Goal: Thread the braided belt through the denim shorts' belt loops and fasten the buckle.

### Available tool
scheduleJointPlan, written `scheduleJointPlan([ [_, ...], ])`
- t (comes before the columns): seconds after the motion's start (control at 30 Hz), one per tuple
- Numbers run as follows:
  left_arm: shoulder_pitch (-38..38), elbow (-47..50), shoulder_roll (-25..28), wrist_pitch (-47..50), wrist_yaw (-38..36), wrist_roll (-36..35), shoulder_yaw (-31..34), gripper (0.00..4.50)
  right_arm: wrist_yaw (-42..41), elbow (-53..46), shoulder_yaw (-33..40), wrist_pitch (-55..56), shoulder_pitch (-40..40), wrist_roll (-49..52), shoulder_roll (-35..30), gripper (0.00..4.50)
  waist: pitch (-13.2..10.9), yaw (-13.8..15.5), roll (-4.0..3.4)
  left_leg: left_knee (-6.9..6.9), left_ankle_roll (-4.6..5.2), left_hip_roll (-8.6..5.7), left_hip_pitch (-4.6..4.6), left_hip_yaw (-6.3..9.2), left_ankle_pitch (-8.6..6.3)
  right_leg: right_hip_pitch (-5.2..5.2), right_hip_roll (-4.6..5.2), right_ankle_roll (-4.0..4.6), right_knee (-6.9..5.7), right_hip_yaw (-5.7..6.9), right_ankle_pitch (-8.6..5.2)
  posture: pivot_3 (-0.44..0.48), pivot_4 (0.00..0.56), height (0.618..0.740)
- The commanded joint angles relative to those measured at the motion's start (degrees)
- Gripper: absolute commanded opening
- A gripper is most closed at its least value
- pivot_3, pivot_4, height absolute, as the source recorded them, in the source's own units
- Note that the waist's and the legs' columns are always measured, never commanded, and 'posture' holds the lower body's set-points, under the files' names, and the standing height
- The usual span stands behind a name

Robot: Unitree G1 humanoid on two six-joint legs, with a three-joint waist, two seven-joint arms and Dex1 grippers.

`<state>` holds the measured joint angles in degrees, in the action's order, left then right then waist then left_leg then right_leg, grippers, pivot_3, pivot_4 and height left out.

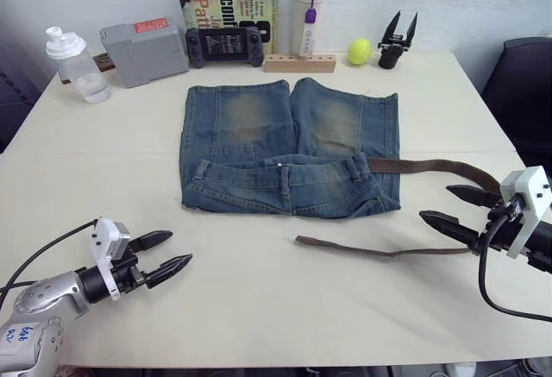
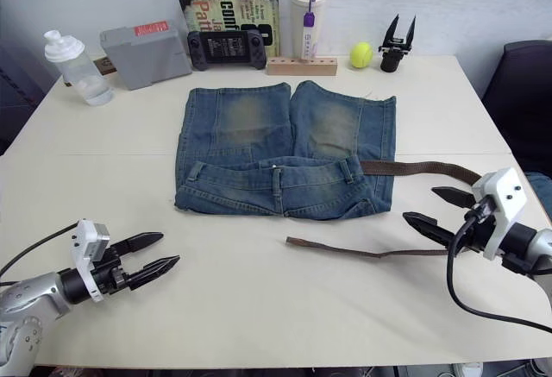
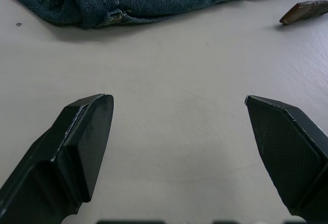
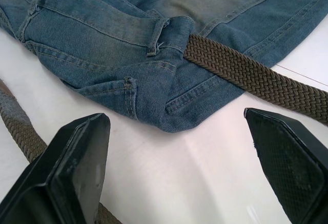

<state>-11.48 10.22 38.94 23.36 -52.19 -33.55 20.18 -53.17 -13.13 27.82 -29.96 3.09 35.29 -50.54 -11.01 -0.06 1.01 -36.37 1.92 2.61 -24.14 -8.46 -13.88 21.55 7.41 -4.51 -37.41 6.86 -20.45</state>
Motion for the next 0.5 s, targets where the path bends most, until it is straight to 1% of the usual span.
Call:
scheduleJointPlan([
  [0.03, 0.78, 1.19, 0.87, 1.74, -1.14, -2.54, 1.34, 4.5, -0.5, -0.03, 0.81, 0.55, -0.97, 0.34, -0.58, 4.46, 0.0, 0.0, 0.0, 0.0, 0.0, 0.0, 0.0, 0.0, 0.0, 0.0, 0.0, 0.0, 0.0, 0.0, 0.0, 0.0, 0.15, 0.709],
  [0.17, 2.39, 2.0, 1.13, 4.46, -1.51, -5.3, 2.16, 4.5, -0.43, -0.05, 0.71, 1.16, -0.96, -0.38, -0.2, 4.46, 0.0, 0.09, 0.0, 0.0, 0.0, 0.0, 0.0, 0.0, 0.0, -0.01, 0.0, 0.0, -0.01, 0.0, 0.0, 0.0, 0.15, 0.709],
  [0.37, 3.0, 2.81, 1.83, 5.34, -1.9, -5.82, 2.31, 4.5, -0.8, -0.09, 0.62, 0.67, -1.62, -0.09, -0.35, 4.46, 0.0, -0.07, 0.0, 0.01, -0.02, 0.0, 0.0, 0.0, 0.01, 0.0, -0.02, 0.0, 0.0, 0.0, 0.0, 0.0, 0.15, 0.709],
  [0.5, 5.05, 3.88, 3.63, 11.61, -5.02, -12.0, 2.42, 4.5, -2.15, -0.85, 0.39, -0.04, -2.18, 0.48, -1.17, 4.46, 0.0, -0.06, 0.0, 0.0, -0.02, 0.01, 0.0, 0.0, 0.01, 0.0, -0.02, 0.0, -0.01, 0.0, 0.0, 0.0, 0.15, 0.709],
])
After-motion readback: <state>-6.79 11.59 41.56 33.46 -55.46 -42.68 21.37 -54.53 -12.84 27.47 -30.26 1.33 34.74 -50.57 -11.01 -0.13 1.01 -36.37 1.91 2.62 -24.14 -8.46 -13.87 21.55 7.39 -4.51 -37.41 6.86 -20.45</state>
